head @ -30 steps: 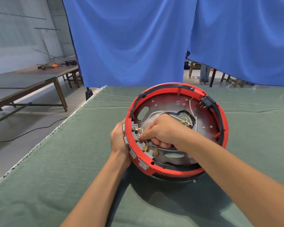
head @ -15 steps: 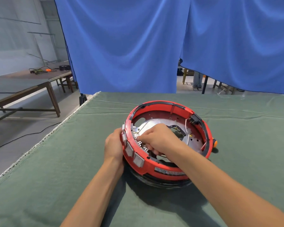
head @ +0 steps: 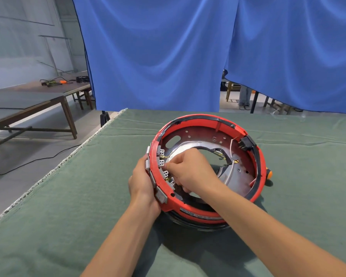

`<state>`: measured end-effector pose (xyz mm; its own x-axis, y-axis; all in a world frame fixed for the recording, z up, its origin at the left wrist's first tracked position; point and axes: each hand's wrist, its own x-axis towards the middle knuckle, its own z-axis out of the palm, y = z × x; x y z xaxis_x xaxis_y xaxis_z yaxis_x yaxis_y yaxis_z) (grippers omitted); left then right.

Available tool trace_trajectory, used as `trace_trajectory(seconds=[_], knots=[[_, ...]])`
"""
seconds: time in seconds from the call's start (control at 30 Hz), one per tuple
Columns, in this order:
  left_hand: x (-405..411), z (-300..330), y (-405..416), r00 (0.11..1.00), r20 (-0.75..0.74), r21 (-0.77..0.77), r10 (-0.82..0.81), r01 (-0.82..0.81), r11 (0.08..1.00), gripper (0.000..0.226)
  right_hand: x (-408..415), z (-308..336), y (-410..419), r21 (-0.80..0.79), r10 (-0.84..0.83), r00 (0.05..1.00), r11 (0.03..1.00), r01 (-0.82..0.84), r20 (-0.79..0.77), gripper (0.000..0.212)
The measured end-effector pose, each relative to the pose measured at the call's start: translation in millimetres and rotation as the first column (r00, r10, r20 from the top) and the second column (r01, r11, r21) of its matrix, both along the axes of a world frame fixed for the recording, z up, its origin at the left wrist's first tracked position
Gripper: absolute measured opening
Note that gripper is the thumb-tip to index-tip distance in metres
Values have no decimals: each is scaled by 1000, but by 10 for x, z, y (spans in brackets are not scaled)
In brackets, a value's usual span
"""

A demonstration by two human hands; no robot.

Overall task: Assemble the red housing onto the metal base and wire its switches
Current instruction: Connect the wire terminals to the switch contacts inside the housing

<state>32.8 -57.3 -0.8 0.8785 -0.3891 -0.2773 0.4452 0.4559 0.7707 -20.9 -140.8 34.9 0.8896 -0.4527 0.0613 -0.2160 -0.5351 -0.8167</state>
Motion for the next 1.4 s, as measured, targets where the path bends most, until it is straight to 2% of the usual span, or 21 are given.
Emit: trace_trajectory(seconds=[0.17, 0.3, 0.37, 0.43, 0.6, 0.8, 0.93, 1.03, 1.13, 1.23, 1.33, 1.4], knots=[[21, -3, 13, 999, 27, -75, -24, 26, 997, 32, -52, 85, 6, 13, 41, 999, 999, -41, 0, 34], [14, -7, 18, 987, 90, -177, -132, 147, 973, 34, -148, 187, -50, 17, 60, 998, 998, -59, -33, 37], [10, -5, 22, 977, 132, -241, -170, 198, 950, 34, -185, 226, -93, 42, 47, 998, 998, -46, -30, 30], [4, -6, 23, 973, 154, -278, -172, 210, 937, 35, -212, 251, -117, 69, 44, 999, 997, -43, -21, 23], [-26, 1, 28, 974, 192, -313, -120, 177, 933, 45, -258, 265, -107, 45, 84, 996, 996, -83, -36, 23], [-34, 6, 39, 973, 209, -324, -100, 165, 931, 49, -311, 252, -121, -37, 145, 988, 989, -147, -56, 29], [-27, -1, 19, 974, 216, -331, -76, 146, 932, 50, -307, 205, -162, -4, 172, 984, 985, -172, -52, 24], [2, -17, -2, 980, 195, -317, -50, 111, 942, 43, -269, 162, -162, 51, 205, 978, 978, -203, -41, 23], [41, -18, -14, 984, 176, -311, -13, 68, 948, 34, -228, 138, -145, 3, 267, 959, 963, -268, -92, 25], [59, -41, -24, 982, 186, -316, 32, 28, 948, 32, -176, 163, -179, 63, 306, 948, 952, -301, -91, 21], [67, -47, -7, 982, 176, -242, 66, -22, 970, 12, -99, 185, -199, 54, 324, 939, 946, -320, -118, 19], [83, -65, 6, 985, 151, -213, 86, -52, 976, 10, -47, 177, -197, 38, 327, 935, 945, -325, -135, 20]])
